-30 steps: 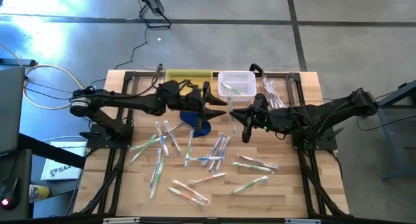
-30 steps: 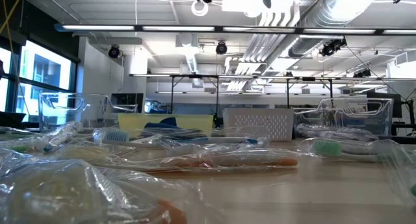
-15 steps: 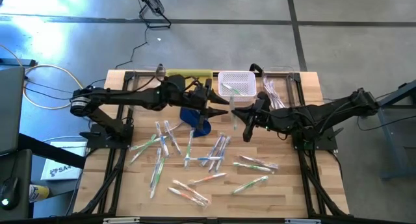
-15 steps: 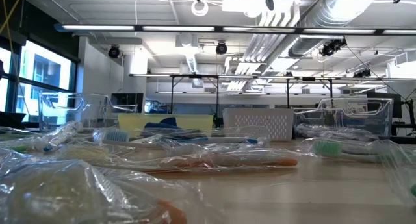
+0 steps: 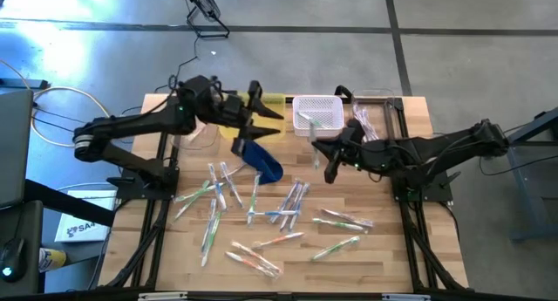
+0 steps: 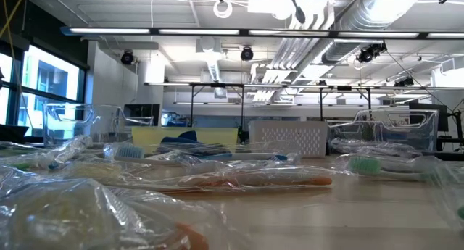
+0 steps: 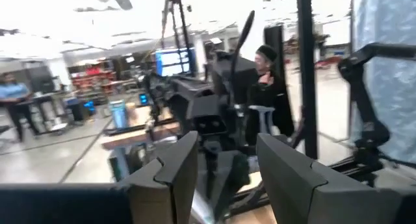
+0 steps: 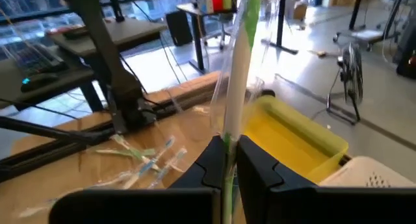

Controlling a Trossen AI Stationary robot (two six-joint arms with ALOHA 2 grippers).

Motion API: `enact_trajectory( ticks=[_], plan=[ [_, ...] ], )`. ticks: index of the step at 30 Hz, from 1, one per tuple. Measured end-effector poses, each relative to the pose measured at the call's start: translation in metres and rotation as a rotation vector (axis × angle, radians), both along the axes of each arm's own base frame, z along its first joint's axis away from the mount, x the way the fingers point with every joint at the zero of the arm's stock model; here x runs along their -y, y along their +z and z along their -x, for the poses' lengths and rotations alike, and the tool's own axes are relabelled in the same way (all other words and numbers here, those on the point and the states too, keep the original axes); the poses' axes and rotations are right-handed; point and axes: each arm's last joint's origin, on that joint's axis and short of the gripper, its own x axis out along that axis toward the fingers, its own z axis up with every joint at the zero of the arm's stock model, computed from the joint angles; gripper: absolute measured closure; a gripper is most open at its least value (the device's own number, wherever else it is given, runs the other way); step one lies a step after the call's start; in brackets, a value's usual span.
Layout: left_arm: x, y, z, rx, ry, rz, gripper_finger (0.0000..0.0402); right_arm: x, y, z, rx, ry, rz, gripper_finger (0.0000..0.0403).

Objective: Pick & Place Toothbrushes
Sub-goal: Put the green toothbrush into the white bin

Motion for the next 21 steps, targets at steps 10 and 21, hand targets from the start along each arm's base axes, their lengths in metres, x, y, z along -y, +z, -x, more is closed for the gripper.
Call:
enact_trajectory(
  ticks=[10,21],
  plan=[
    [-0.011,-0.001,0.015,-0.075,0.068,-0.019,0.0249,0.026,-0.016,-0.017,-0.064,-0.036,-0.062,0.039],
    [-0.015,-0.004,0.015,-0.096,0.193,-0.049,0.0249,0.044,-0.025,-0.026,-0.112,-0.046,-0.061,0.039]
  ],
)
